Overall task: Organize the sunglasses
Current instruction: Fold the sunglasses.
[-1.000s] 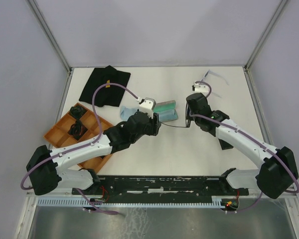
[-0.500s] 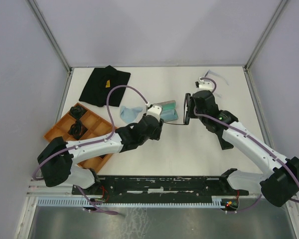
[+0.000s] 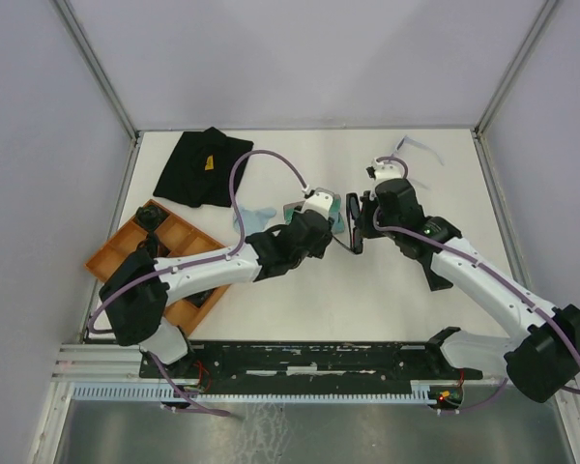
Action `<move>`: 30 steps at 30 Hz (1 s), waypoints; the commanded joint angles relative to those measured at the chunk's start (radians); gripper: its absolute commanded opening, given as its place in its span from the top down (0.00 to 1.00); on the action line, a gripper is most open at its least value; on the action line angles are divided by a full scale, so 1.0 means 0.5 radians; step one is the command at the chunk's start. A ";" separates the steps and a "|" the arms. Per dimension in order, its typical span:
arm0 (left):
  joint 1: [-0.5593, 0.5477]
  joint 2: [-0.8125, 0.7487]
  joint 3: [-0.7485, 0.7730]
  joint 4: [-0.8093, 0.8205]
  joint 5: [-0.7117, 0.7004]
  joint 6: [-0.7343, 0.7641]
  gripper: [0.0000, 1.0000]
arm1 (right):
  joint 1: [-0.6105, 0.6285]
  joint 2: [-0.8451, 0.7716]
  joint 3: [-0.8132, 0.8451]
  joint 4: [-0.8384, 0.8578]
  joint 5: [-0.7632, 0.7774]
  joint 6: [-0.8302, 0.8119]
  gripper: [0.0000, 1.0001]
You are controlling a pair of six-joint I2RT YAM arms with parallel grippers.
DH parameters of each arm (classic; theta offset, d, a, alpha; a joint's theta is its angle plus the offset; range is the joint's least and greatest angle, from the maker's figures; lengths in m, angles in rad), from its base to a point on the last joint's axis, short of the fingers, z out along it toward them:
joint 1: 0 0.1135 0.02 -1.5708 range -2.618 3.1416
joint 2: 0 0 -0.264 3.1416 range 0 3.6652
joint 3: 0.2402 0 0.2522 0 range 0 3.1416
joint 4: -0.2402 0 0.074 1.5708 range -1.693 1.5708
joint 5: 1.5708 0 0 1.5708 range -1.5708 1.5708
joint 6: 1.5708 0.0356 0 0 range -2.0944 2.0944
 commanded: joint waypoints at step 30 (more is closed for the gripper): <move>0.349 0.151 0.344 0.145 0.389 0.454 0.41 | -0.007 -0.172 -0.192 -0.208 0.161 0.187 1.00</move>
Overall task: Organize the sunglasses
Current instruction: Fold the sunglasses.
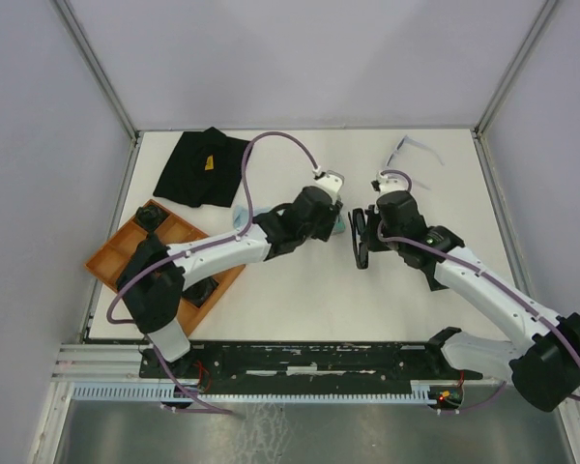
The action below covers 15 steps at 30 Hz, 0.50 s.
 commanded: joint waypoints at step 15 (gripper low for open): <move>0.646 0.330 0.449 -0.124 1.207 1.040 0.22 | -0.030 -0.242 -0.107 -0.248 0.030 0.014 1.00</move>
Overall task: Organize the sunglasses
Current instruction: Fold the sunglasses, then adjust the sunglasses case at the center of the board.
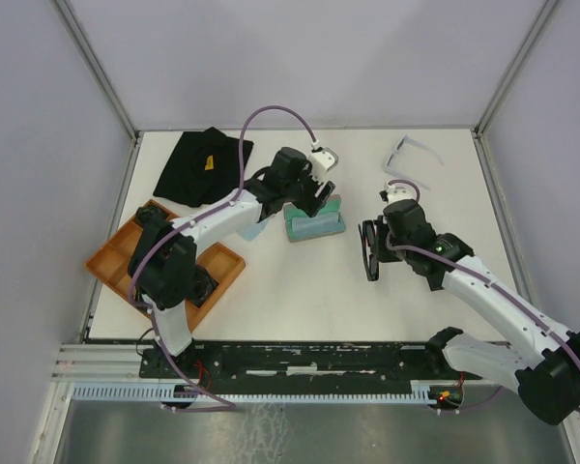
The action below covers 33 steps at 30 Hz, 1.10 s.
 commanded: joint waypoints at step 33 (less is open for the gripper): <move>0.165 0.492 0.573 -0.486 0.453 0.413 0.57 | -0.006 -0.070 -0.080 0.099 -0.151 -0.036 1.00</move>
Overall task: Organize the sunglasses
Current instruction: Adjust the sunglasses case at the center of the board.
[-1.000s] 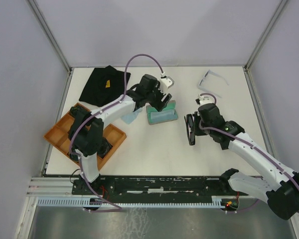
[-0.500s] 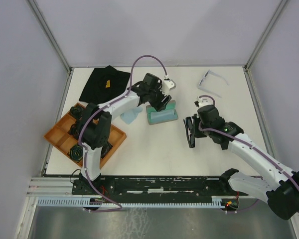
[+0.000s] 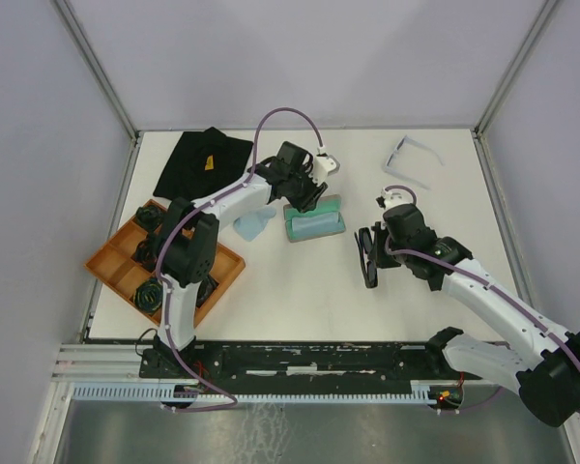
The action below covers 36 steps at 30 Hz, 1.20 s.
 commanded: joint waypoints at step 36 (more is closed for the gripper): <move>-0.134 -0.863 -0.854 0.382 -0.822 -1.440 0.79 | -0.005 -0.041 -0.145 0.461 0.061 0.548 1.00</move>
